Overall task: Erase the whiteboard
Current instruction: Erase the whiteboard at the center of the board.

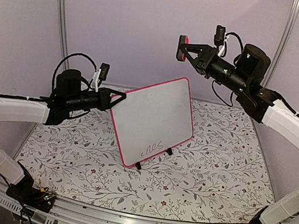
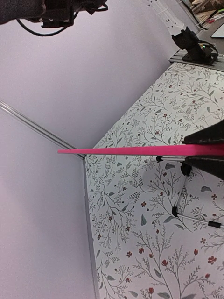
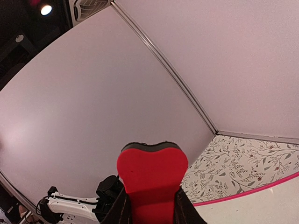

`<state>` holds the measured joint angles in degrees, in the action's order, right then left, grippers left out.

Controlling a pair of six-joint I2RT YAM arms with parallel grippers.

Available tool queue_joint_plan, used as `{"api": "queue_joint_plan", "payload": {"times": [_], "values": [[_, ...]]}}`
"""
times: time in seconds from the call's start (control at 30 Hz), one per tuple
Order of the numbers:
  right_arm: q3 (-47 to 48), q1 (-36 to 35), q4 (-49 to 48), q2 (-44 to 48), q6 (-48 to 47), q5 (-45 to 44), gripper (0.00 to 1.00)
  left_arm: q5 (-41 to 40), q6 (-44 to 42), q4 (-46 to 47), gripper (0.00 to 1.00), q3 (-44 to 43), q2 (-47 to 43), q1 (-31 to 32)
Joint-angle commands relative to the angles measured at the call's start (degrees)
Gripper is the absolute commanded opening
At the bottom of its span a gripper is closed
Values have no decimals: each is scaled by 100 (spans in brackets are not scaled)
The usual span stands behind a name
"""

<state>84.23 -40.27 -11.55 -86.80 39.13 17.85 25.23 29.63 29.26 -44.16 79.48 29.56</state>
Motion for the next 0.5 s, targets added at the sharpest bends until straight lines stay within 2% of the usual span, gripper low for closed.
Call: {"api": "queue_joint_plan", "payload": {"times": [0.0,0.1,0.27,0.4,0.47], "values": [[-5,221,-252,-66,433,304,25,178,12,261,0,-118,-60,50],[108,234,190,-33,193,-135,25,159,15,262,0,-108,-24,50],[-119,430,-447,-71,618,765,25,174,20,250,0,-123,14,50],[-65,424,83,-70,391,208,25,135,7,236,0,-116,-2,58],[-246,490,-66,-44,419,459,25,132,8,231,0,-107,-5,60]]}}
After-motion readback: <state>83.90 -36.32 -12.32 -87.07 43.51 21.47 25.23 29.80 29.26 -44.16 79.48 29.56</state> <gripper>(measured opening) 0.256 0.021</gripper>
